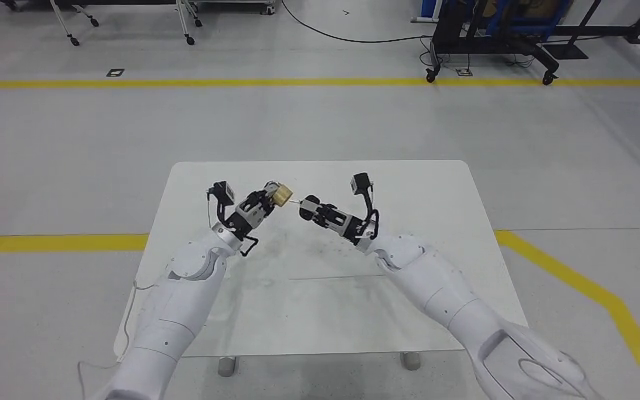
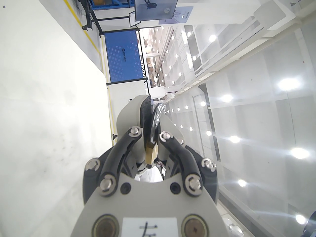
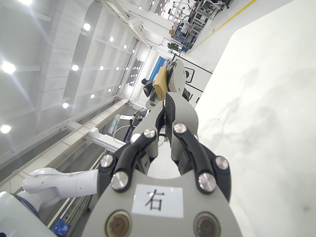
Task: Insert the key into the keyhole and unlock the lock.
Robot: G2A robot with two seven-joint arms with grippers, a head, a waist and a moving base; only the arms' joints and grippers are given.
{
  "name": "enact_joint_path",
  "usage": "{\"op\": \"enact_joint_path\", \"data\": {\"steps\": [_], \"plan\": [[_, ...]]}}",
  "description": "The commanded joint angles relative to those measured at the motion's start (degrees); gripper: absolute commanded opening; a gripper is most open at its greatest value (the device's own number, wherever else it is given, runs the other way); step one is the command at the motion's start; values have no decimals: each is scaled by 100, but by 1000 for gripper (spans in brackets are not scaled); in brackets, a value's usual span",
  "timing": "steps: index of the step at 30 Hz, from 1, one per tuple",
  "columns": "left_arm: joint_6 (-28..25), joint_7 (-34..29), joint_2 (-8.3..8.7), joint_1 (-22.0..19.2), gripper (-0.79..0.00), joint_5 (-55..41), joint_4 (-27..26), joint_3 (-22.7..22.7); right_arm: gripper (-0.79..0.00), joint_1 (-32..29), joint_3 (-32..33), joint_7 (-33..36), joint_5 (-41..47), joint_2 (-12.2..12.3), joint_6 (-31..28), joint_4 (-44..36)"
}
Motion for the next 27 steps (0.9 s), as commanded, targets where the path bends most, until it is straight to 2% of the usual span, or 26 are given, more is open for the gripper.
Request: {"op": "enact_joint_path", "data": {"steps": [1, 27], "plan": [[-41, 16, -1, 1, -785, 59, -13, -3, -785, 21, -6, 10, 0, -39, -66, 76], [-189, 302, -48, 57, -785, 331, -61, -59, -785, 117, 26, -86, -258, -447, -413, 621]]}}
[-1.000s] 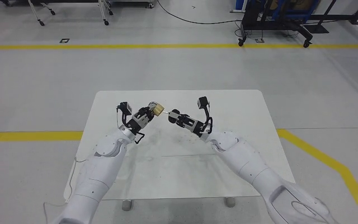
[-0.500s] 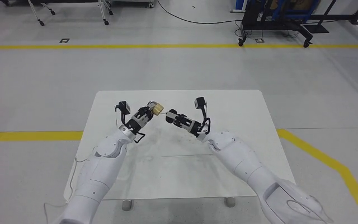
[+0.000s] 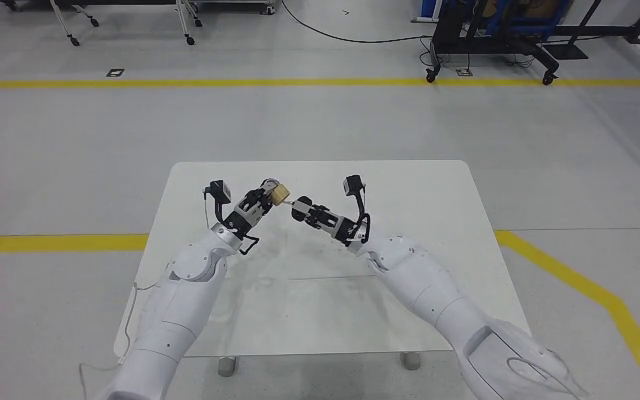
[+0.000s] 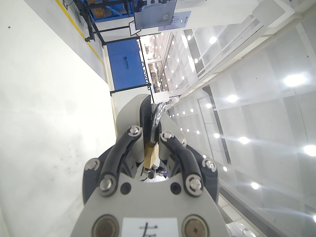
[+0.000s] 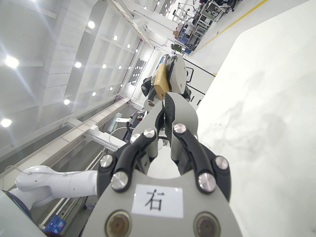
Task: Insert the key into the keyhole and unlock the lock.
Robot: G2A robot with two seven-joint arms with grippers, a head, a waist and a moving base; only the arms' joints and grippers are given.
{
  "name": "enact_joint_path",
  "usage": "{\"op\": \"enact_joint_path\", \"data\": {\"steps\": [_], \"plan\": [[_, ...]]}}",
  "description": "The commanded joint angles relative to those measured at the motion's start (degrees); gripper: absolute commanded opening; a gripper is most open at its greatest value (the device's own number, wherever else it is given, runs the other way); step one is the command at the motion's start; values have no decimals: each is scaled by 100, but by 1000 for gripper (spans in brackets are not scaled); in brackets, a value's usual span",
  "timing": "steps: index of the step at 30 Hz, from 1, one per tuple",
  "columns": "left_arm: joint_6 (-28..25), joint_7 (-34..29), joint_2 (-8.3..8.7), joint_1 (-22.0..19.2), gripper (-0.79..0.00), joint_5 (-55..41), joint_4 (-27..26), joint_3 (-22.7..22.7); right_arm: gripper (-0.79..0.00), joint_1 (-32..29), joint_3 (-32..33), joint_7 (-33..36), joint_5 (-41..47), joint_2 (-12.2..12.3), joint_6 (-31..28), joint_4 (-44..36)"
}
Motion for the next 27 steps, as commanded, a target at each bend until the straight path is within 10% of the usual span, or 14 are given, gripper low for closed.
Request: {"op": "enact_joint_path", "data": {"steps": [1, 27], "plan": [[9, 4, -4, 4, -785, 2, -3, -5, -785, -2, 8, 7, -30, -22, -16, 29], [-156, -58, -29, 28, -785, 232, -25, -55, -785, -5, 176, 212, -255, -216, -96, 220]]}}
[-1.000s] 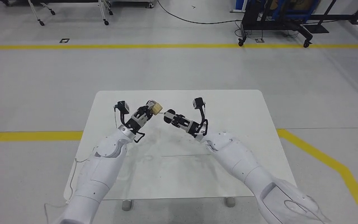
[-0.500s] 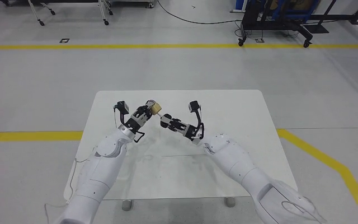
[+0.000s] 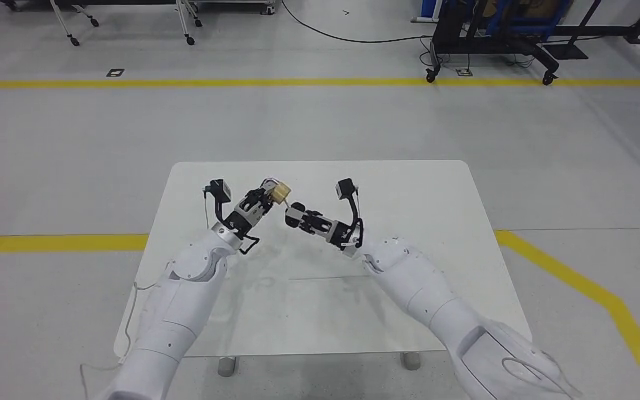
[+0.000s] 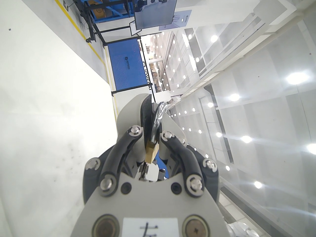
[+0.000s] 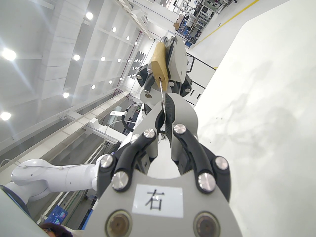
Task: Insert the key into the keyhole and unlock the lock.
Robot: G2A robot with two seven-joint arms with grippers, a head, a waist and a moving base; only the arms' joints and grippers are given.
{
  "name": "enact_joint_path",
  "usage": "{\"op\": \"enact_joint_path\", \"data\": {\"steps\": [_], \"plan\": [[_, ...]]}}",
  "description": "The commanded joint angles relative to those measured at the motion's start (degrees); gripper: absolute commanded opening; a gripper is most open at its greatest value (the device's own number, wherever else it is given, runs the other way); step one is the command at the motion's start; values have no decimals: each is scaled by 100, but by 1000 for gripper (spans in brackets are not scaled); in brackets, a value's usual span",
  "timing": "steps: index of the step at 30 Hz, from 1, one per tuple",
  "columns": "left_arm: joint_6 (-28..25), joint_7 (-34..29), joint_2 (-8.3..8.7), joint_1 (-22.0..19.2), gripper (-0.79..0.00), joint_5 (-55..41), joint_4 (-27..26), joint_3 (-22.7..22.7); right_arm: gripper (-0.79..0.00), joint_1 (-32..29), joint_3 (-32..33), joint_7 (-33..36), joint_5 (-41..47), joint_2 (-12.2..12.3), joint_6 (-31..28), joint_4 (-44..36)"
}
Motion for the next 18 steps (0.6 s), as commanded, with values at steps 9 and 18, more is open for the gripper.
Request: {"op": "enact_joint_path", "data": {"steps": [9, 18], "plan": [[-113, -137, 28, 21, -785, 277, -42, -52, -785, -17, 133, 244, 11, -7, 71, 57], [-433, 30, 84, 64, -785, 1088, -135, -96, -785, -71, 292, 824, 194, 45, 373, 0]]}}
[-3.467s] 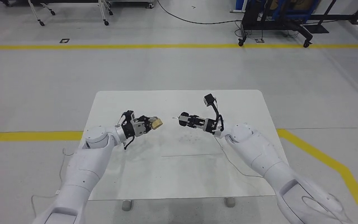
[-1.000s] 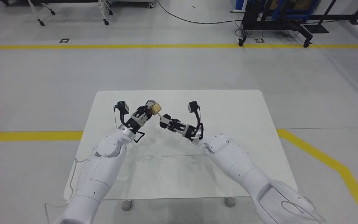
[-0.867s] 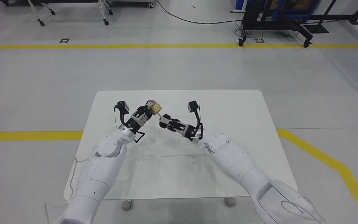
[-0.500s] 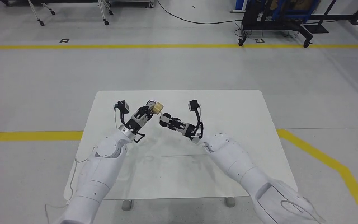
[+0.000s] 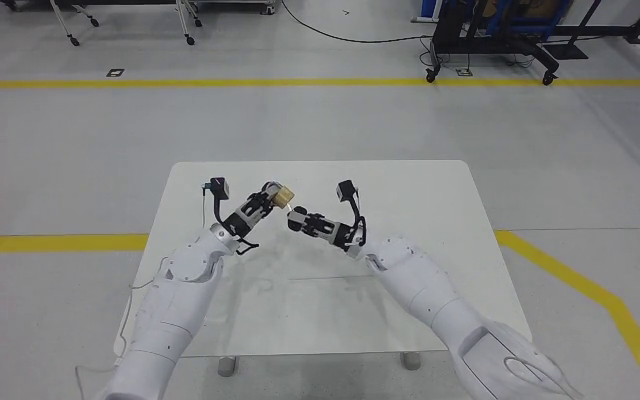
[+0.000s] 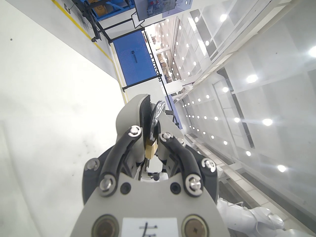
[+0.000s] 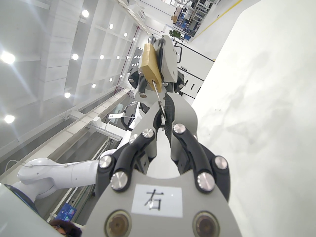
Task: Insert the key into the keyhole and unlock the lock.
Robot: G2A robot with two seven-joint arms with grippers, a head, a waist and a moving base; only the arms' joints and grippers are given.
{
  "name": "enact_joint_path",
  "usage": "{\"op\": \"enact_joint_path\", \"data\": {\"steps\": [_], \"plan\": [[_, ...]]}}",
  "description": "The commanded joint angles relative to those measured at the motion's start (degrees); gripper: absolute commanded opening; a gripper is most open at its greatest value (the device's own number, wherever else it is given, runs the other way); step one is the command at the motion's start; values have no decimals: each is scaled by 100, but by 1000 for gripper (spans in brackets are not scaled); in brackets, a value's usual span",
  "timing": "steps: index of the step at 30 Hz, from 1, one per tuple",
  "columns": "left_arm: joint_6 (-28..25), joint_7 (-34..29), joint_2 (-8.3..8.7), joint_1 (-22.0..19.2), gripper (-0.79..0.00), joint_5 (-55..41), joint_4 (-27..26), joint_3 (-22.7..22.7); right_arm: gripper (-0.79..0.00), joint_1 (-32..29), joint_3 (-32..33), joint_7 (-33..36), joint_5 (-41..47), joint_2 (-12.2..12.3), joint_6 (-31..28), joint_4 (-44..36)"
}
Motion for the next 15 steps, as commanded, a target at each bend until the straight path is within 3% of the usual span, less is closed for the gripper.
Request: {"op": "enact_joint_path", "data": {"steps": [1, 15], "plan": [[-74, 93, 5, 29, -785, 212, -40, 14, -785, -22, 35, 151, 63, 11, 104, -34], [-160, 334, 19, 90, -785, 783, -130, 71, -785, -102, 209, 185, -121, 56, 346, -146]]}}
